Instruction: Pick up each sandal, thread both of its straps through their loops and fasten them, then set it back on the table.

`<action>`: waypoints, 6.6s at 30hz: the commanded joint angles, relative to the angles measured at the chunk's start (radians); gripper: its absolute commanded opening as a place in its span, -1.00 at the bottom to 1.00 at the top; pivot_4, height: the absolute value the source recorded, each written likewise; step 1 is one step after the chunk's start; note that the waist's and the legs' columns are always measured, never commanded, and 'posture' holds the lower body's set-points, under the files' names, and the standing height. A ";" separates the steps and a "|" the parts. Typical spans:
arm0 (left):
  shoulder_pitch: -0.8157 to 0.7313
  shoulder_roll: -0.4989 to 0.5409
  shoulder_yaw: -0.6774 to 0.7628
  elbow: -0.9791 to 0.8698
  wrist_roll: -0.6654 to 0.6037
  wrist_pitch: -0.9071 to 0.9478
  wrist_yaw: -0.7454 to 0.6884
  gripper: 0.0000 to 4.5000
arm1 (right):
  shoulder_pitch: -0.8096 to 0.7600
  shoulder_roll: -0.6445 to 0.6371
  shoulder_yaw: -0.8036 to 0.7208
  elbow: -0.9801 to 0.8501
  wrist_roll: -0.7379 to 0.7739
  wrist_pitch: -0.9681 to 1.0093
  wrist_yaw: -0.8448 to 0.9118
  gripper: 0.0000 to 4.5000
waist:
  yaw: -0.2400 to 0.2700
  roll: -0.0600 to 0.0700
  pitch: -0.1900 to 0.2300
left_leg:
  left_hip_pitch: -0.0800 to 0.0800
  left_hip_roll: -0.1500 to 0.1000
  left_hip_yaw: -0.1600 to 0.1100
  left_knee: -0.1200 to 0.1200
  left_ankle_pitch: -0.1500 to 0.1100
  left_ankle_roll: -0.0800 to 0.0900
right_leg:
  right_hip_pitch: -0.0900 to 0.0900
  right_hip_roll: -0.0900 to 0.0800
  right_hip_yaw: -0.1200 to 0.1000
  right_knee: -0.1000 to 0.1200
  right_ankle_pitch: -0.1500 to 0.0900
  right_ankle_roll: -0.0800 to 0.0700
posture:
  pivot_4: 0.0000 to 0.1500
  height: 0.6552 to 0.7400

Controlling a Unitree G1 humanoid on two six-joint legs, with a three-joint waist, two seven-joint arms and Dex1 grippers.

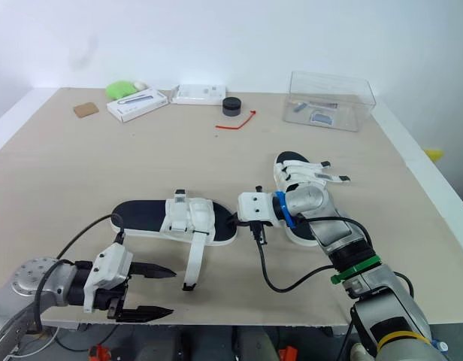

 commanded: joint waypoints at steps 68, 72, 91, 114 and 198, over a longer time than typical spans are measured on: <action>-0.599 -0.167 -0.269 0.683 0.394 -1.153 -0.018 0.97 | 0.019 -0.029 0.020 0.073 -0.070 0.020 -0.012 -1.00 | 0.003 0.001 -0.001 | 0.001 0.006 0.020 0.002 -0.002 0.005 | 0.000 -0.002 0.004 -0.001 0.004 0.002 | 1.00 1.00; -0.585 -0.157 -0.318 0.655 0.394 -1.190 0.004 0.97 | 0.017 -0.027 0.021 0.077 -0.071 0.018 -0.014 -1.00 | 0.003 0.001 -0.001 | 0.002 0.006 0.021 0.002 -0.002 0.006 | 0.000 -0.002 0.004 -0.001 0.005 0.003 | 1.00 1.00; -0.609 -0.174 -0.439 0.572 0.427 -1.074 0.053 -0.68 | 0.023 -0.036 0.020 0.067 -0.073 0.014 -0.019 -1.00 | 0.003 0.001 -0.001 | 0.002 0.006 0.024 0.002 -0.002 0.006 | 0.000 -0.002 0.005 -0.001 0.005 0.004 | 1.00 1.00; -0.838 -0.305 -0.087 0.628 -0.415 0.512 0.185 -0.98 | 0.015 -0.036 0.023 0.078 -0.076 0.004 -0.020 -1.00 | -0.003 0.000 -0.001 | 0.001 0.006 0.020 0.003 -0.002 0.006 | 0.000 0.006 0.005 -0.001 0.008 0.011 | 1.00 1.00; -0.710 -0.167 0.058 0.839 0.124 0.035 -0.154 1.00 | 0.094 -0.031 -0.157 -0.201 0.200 0.346 -0.008 -0.15 | 0.010 -0.004 0.000 | -0.006 0.004 0.018 0.004 -0.002 0.005 | -0.004 -0.001 0.004 0.000 0.005 0.005 | 1.00 1.00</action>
